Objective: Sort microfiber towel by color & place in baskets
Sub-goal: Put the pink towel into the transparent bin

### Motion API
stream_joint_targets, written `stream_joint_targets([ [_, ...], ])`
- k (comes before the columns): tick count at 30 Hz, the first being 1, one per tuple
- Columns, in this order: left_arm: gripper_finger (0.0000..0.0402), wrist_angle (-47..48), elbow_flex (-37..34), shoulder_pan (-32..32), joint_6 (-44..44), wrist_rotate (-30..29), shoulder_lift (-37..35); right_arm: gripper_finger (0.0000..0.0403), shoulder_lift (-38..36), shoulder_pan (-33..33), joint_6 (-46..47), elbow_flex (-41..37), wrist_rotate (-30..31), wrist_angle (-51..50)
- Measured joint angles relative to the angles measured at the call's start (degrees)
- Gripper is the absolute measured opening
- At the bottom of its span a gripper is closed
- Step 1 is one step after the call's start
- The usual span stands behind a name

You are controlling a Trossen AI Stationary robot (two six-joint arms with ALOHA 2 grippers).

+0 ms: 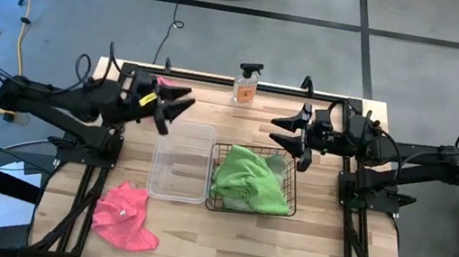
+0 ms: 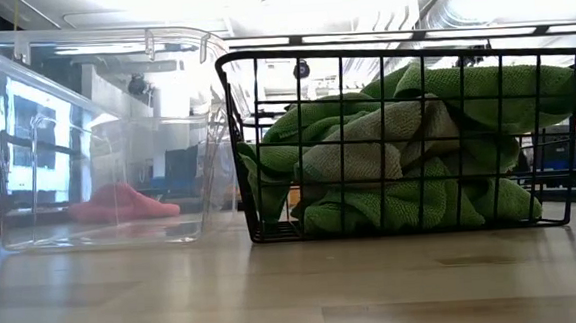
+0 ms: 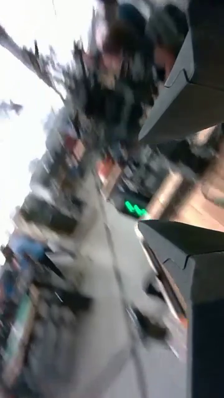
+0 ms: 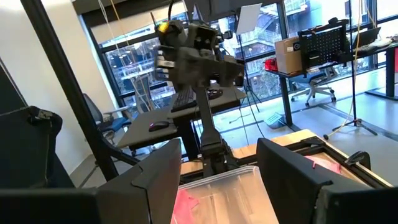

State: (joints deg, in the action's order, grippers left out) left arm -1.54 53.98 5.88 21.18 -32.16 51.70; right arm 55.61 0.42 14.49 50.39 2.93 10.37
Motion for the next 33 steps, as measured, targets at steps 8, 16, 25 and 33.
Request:
stream_joint_targets([
  [8, 0.0208, 42.5, 12.7, -14.4, 14.4, -5.0, 0.5, 0.0207, 0.0, 0.0, 1.0, 0.0, 0.2, -0.3],
  [16, 0.0208, 61.7, 10.2, -36.0, 12.5, 3.5, 2.6, 0.0207, 0.0, -0.1, 3.7, 0.0, 0.3, -1.3],
  [25, 0.0208, 61.2, 7.0, -51.3, 4.1, 18.5, 13.1, 0.0207, 0.0, -0.4, 7.8, 0.0, 0.4, -3.1],
  [33, 0.0208, 61.8, 7.0, -58.2, 2.7, 24.4, 26.3, 0.0207, 0.0, -0.4, 8.1, 0.0, 0.4, -4.0],
])
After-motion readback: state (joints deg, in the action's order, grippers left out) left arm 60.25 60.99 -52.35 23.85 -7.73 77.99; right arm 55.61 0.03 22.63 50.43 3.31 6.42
